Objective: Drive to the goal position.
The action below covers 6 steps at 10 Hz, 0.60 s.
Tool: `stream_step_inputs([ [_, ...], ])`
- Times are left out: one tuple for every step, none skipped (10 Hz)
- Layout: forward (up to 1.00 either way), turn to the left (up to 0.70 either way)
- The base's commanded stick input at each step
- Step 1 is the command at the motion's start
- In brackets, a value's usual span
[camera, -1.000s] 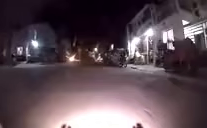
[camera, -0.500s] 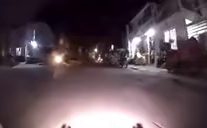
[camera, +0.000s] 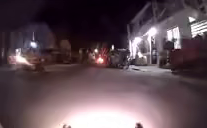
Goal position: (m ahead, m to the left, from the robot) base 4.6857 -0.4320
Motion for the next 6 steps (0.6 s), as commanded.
stream_step_inputs([
  [0.60,0.00],
  [0.60,0.00],
  [0.60,0.00],
  [0.60,0.00],
  [0.60,0.00],
  [0.60,0.00],
])
